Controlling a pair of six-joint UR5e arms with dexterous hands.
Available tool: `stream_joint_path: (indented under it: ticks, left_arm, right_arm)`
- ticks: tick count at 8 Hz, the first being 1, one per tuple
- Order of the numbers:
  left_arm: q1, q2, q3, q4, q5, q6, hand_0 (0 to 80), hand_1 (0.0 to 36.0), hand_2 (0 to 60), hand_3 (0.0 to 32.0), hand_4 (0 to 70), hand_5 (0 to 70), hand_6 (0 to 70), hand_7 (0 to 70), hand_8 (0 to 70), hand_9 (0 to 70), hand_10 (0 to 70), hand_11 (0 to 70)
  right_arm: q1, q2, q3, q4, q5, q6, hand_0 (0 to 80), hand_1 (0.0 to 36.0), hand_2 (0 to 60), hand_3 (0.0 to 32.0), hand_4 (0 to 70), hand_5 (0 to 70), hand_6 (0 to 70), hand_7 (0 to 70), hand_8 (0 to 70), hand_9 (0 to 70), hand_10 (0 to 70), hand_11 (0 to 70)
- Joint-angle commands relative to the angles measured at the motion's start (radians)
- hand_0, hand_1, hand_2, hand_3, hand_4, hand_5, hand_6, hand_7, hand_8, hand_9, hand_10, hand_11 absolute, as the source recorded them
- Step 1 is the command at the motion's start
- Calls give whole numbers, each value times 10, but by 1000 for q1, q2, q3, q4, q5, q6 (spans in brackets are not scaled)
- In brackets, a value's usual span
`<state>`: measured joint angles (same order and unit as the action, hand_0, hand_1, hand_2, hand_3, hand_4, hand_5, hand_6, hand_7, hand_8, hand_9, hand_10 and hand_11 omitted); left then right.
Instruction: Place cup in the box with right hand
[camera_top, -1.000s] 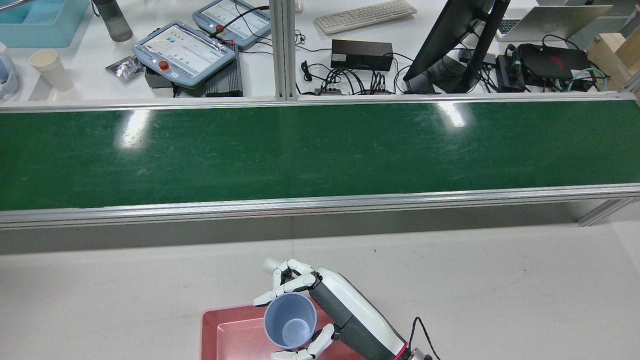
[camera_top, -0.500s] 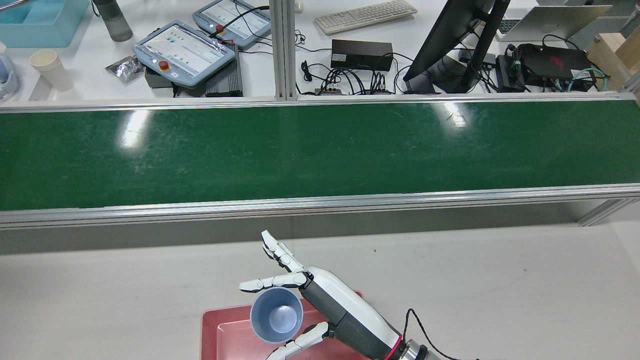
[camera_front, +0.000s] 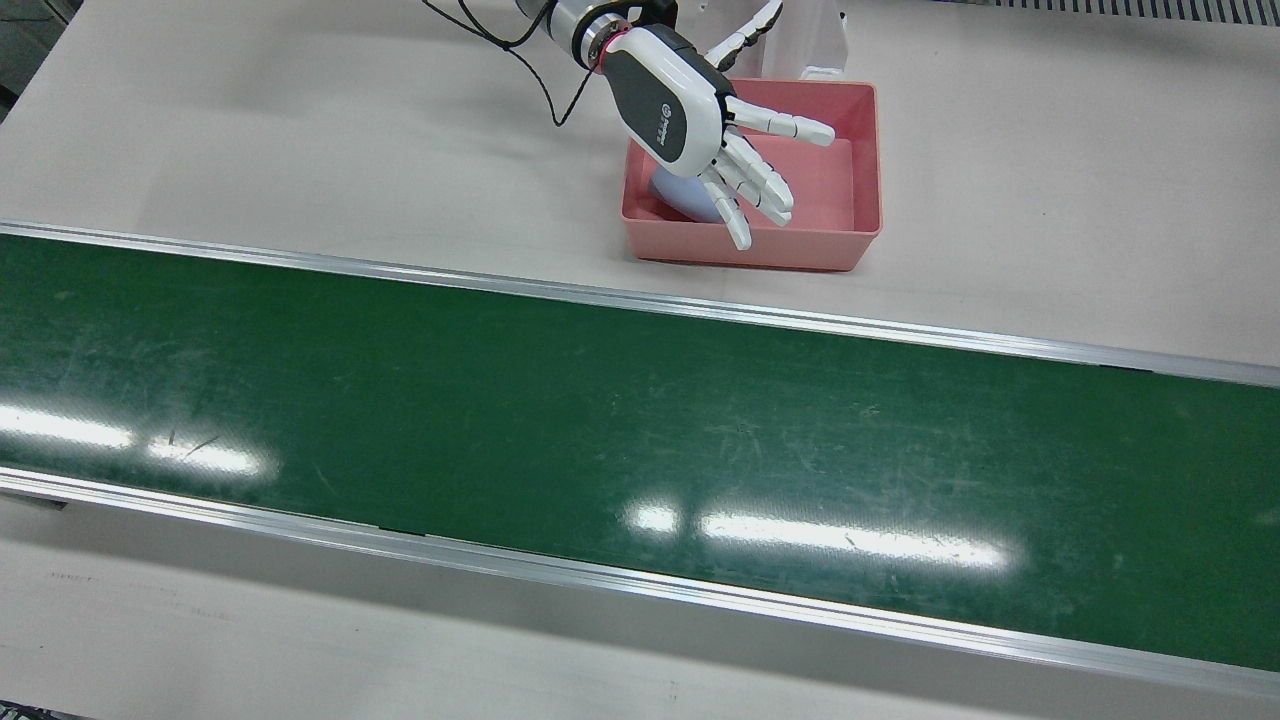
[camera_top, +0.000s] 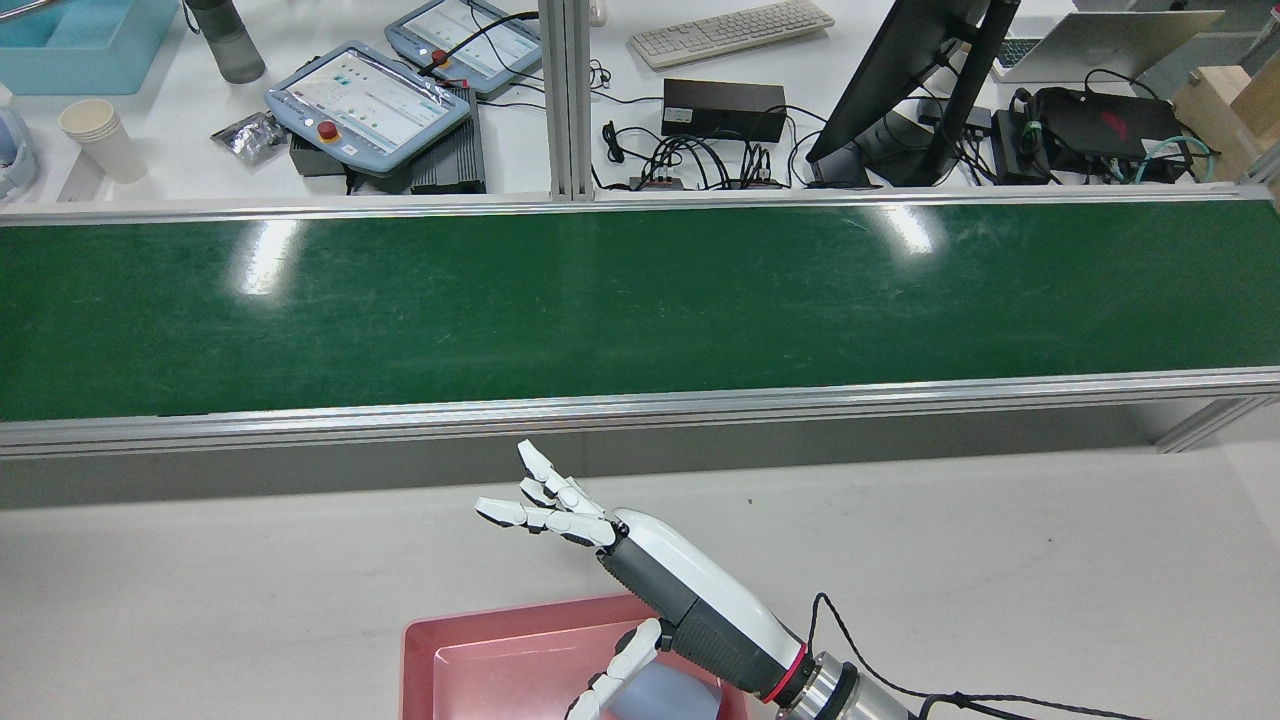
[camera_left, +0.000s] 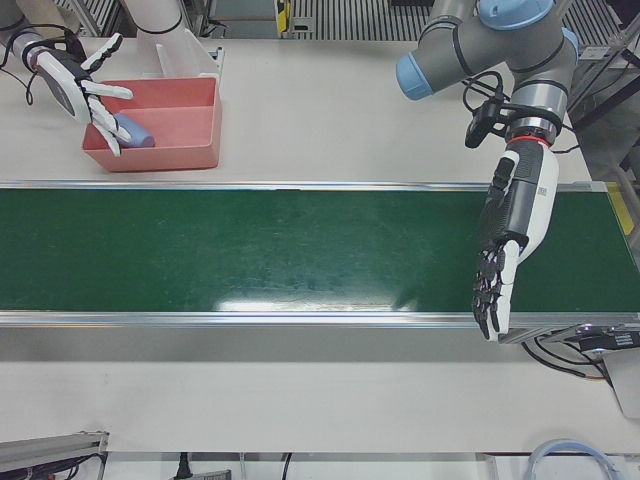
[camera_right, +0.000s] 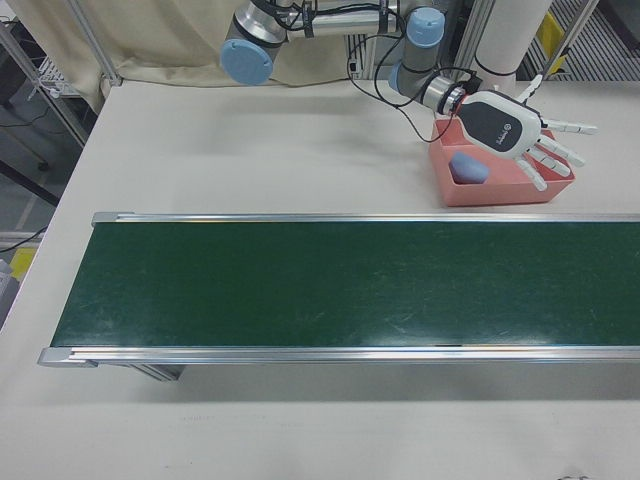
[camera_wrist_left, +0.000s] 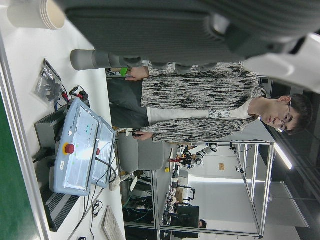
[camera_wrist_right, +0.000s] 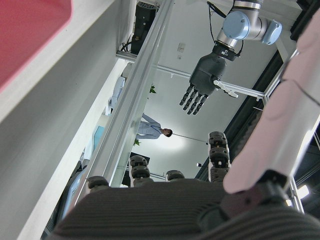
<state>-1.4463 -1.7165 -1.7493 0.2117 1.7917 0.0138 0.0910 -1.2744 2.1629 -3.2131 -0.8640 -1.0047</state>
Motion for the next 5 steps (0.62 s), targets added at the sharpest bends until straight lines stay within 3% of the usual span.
stream_joint_path:
  ticks: [1, 2, 3, 5]
  left_arm:
    - [0, 0, -1, 0, 0, 0, 0, 0, 0, 0, 0, 0, 0, 0, 0, 0, 0, 0]
    - [0, 0, 1, -1, 0, 0, 0, 0, 0, 0, 0, 0, 0, 0, 0, 0, 0, 0]
    - [0, 0, 1, -2, 0, 0, 0, 0, 0, 0, 0, 0, 0, 0, 0, 0, 0, 0]
    - [0, 0, -1, -2, 0, 0, 0, 0, 0, 0, 0, 0, 0, 0, 0, 0, 0, 0]
  right_arm:
    - [219, -75, 83, -43, -90, 150, 476, 145, 7, 152, 0, 54, 14, 83, 83, 98, 0, 0]
    - [289, -103, 100, -132, -111, 276, 487, 161, 62, 24, 13, 53, 39, 163, 83, 120, 0, 0]
    - [378, -120, 98, -192, -157, 390, 496, 175, 89, 0, 77, 53, 54, 228, 82, 133, 0, 0]
    - [626, -204, 75, -194, -260, 544, 497, 168, 62, 0, 85, 54, 60, 241, 92, 141, 0, 6]
